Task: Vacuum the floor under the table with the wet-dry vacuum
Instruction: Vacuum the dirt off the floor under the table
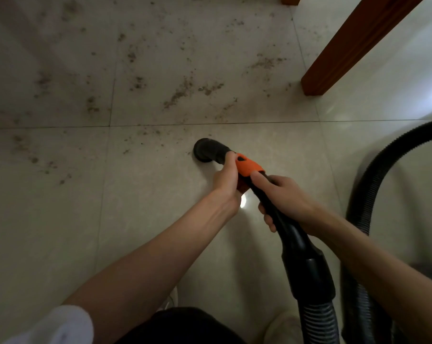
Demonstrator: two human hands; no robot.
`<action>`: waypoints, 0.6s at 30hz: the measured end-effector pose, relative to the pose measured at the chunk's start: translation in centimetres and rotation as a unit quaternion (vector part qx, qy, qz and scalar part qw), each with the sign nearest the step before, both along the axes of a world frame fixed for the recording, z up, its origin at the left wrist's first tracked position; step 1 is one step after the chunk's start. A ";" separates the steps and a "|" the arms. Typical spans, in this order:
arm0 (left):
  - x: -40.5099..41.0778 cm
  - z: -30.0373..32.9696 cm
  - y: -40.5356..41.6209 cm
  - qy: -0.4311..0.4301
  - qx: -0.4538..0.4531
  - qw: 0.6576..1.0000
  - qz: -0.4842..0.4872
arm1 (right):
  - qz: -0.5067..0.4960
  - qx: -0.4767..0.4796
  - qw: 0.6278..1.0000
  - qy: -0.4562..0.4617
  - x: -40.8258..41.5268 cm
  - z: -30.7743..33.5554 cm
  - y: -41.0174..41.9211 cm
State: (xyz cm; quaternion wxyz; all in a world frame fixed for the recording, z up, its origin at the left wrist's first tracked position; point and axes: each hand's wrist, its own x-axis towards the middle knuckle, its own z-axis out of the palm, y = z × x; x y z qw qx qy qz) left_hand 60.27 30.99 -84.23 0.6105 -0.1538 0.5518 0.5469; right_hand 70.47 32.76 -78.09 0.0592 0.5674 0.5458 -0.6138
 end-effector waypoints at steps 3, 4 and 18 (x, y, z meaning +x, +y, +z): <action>-0.2 -0.9 -1.3 0.009 -0.019 1.000 0.021 | 0.036 -0.039 0.999 -0.007 -0.6 0.3 -0.4; -0.3 -1.2 -1.8 0.011 -0.020 1.000 0.021 | 0.045 -0.054 0.997 -0.011 -0.6 0.4 -0.5; 1.1 1.7 -2.1 -0.079 0.053 0.994 -0.052 | 0.004 -0.015 0.999 -0.040 1.3 1.9 -0.7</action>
